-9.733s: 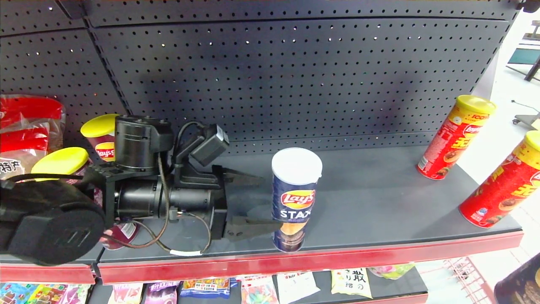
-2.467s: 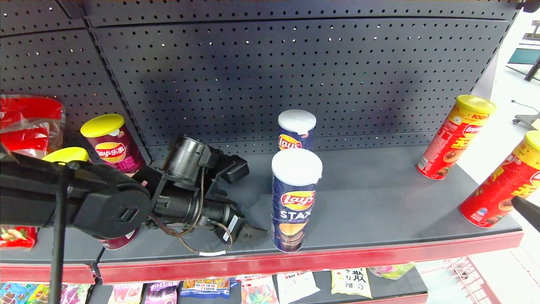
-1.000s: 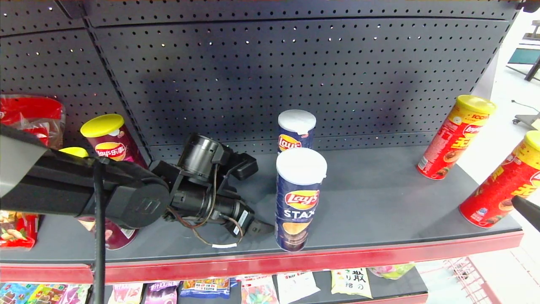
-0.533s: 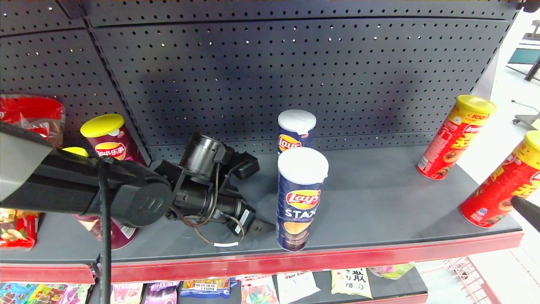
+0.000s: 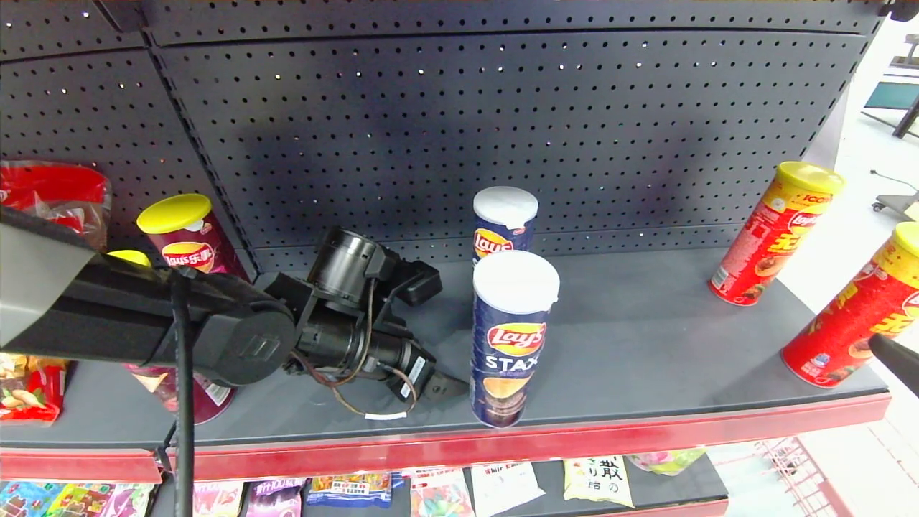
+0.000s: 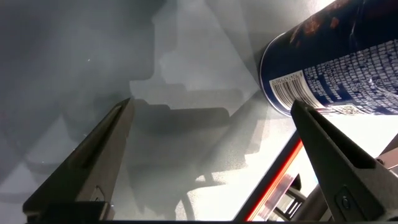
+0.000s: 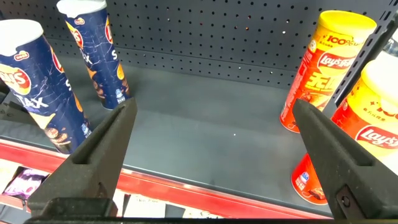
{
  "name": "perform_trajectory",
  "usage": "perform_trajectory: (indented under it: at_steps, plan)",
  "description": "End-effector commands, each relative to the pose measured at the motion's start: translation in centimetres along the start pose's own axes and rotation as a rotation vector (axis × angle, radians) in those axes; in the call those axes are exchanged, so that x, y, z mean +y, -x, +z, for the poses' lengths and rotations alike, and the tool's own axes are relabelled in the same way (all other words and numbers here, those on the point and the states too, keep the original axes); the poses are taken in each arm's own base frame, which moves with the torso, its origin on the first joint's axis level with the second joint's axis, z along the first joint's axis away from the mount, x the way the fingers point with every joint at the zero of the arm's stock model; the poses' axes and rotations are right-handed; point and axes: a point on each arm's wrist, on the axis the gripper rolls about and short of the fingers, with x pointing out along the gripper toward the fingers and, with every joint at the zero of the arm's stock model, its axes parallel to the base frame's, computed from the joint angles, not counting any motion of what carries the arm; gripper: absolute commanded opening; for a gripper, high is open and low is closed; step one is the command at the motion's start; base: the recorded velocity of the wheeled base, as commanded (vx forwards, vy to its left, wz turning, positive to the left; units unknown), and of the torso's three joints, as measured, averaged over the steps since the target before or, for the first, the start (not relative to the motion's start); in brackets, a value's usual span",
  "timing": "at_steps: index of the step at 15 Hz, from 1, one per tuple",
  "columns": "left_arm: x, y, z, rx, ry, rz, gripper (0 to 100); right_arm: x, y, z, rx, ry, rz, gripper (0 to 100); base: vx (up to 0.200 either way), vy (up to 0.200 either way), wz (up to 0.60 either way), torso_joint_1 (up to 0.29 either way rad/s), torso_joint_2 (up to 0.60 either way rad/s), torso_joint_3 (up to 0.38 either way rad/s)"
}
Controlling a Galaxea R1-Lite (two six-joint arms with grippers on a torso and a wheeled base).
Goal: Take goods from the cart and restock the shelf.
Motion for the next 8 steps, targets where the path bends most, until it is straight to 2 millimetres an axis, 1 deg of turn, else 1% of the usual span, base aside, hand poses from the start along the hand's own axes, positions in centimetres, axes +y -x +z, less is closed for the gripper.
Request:
perform_trajectory:
  at_steps: [1, 8]
  plan:
    - [-0.02, -0.01, -0.06, 0.002, 0.0, 0.0, 100, 0.0, 0.0, 0.01, 0.0, 0.0, 0.001, 100, 0.0, 0.0, 0.0, 0.0, 0.0, 0.0]
    - [-0.16, -0.03, 0.06, -0.002, -0.004, -0.002, 100, 0.01, 0.03, 0.02, -0.002, 0.001, 0.001, 100, 0.0, 0.0, 0.0, 0.0, 0.0, 0.0]
